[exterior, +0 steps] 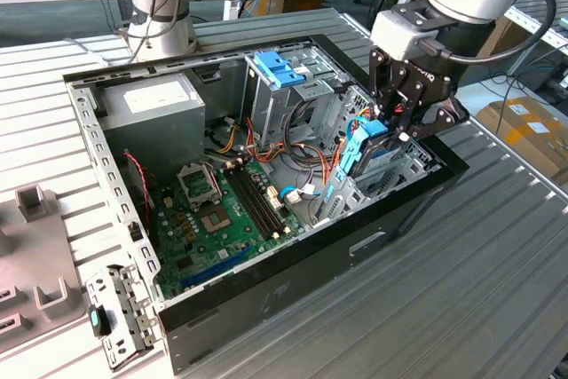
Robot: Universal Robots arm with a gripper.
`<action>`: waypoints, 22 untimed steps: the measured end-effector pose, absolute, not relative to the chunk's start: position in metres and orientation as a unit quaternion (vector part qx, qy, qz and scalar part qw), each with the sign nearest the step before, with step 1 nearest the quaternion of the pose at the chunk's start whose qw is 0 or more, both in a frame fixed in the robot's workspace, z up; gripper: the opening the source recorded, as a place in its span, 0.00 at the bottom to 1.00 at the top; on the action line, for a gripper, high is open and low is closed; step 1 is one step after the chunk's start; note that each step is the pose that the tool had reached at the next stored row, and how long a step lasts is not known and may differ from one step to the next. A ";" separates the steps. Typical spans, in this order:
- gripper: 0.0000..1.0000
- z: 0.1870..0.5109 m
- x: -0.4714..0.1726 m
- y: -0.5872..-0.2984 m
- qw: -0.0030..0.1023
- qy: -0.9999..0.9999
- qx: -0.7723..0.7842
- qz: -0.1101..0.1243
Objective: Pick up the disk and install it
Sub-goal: 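Insert the disk into the insertion slot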
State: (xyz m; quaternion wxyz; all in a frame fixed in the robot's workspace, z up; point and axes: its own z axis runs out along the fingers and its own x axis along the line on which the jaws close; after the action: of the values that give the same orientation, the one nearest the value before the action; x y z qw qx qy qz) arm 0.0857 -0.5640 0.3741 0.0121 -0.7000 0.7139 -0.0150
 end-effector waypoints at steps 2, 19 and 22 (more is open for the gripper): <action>0.35 0.371 0.086 -0.564 0.012 0.714 -0.700 -0.015; 0.42 0.368 0.086 -0.564 0.012 0.714 -0.700 -0.015; 0.54 0.368 0.086 -0.564 0.012 0.714 -0.700 -0.015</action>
State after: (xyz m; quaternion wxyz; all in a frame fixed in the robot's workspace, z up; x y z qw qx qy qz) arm 0.0857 -0.5642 0.3680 0.0120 -0.7000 0.7139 -0.0152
